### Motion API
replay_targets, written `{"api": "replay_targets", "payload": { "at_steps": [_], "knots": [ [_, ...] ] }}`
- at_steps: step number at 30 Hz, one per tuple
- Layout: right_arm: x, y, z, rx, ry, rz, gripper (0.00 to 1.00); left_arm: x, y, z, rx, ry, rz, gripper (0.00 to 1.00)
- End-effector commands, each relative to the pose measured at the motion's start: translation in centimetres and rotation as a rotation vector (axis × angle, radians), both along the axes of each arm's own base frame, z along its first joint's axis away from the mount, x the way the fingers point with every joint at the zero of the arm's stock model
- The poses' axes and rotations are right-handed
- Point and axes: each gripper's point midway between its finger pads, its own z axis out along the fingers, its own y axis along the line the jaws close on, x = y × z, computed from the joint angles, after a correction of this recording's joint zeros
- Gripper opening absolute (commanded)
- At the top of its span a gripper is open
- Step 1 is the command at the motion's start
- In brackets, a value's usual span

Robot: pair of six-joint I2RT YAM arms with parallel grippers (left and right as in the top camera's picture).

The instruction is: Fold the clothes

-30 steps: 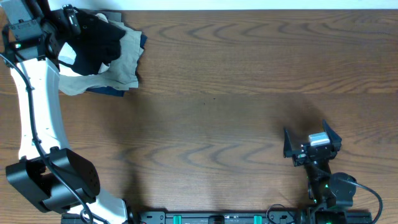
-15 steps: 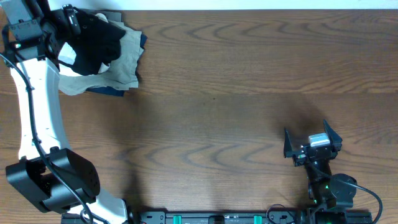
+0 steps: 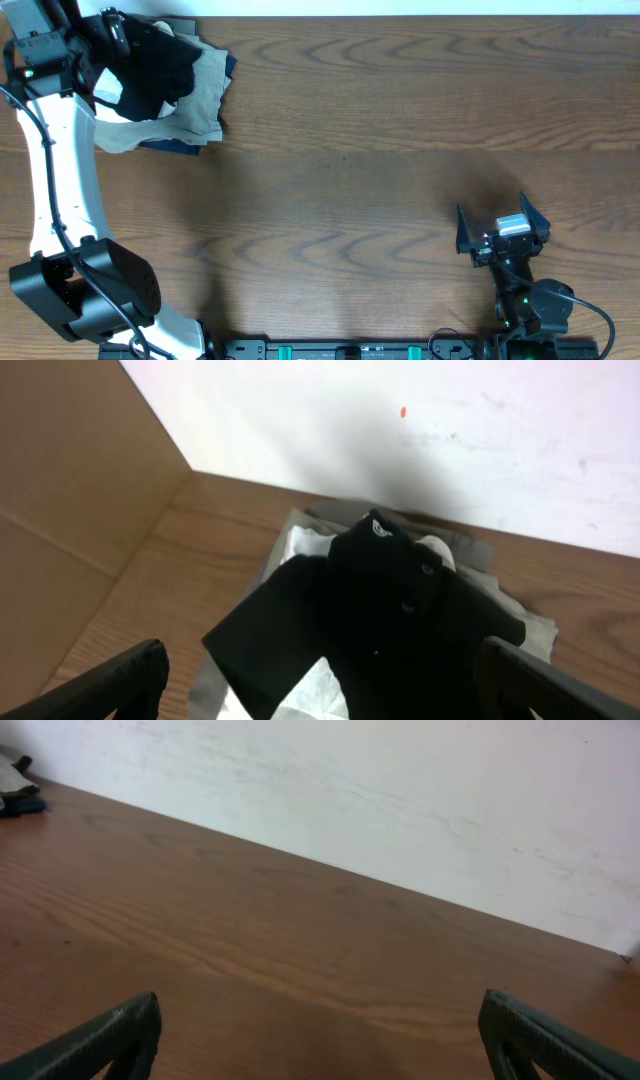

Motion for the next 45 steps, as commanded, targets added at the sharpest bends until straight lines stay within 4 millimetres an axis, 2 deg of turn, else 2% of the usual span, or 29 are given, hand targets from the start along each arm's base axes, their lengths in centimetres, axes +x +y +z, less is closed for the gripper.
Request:
{"api": "replay_targets", "payload": {
  "at_steps": [1,4,7,11,16,17,22,25,29,38,45],
  "knots": [
    [0.0,-0.1,-0.2,-0.011,-0.001,-0.002,0.99,-1.2,0.6,0.3,-0.002,0.017,0.022,0.98],
    [0.0,-0.1,-0.2,-0.012,-0.001,-0.002,0.99,-3.0,0.2,1.2,-0.009,0.038,0.026,0.98],
    [0.0,-0.1,-0.2,-0.012,-0.001,-0.002,0.99,-5.3,-1.2,2.7,-0.014,0.057,0.015,0.98],
    [0.0,-0.1,-0.2,-0.012,-0.001,-0.002,0.99,-8.4,-4.0,5.1,-0.013,0.057,-0.025,0.98],
    [0.0,-0.1,-0.2,-0.011,-0.001,-0.002,0.99,-13.0,-7.3,8.7,0.088,0.044,-0.065,0.98],
    [0.0,-0.1,-0.2,-0.012,-0.001,-0.002,0.99,-14.3,-8.6,9.7,0.092,0.019,-0.093,0.98],
    [0.0,-0.1,-0.2,-0.012,-0.001,-0.002,0.99,-16.4,-12.5,13.7,0.103,-0.199,-0.183,0.98],
    [0.0,-0.1,-0.2,-0.012,-0.001,-0.002,0.99,-17.6,-14.3,14.4,0.103,-0.329,-0.243,0.98],
    [0.0,-0.1,-0.2,-0.012,-0.001,-0.002,0.99,-19.3,-16.0,11.9,0.062,-0.444,-0.316,0.98],
    [0.0,-0.1,-0.2,-0.012,-0.001,-0.002,0.99,-22.5,-16.1,2.2,-0.087,-0.632,-0.267,0.98],
    [0.0,-0.1,-0.2,-0.012,-0.001,-0.002,0.99,-24.6,-16.4,-3.9,-0.101,-0.654,-0.275,0.98]
  ]
}}
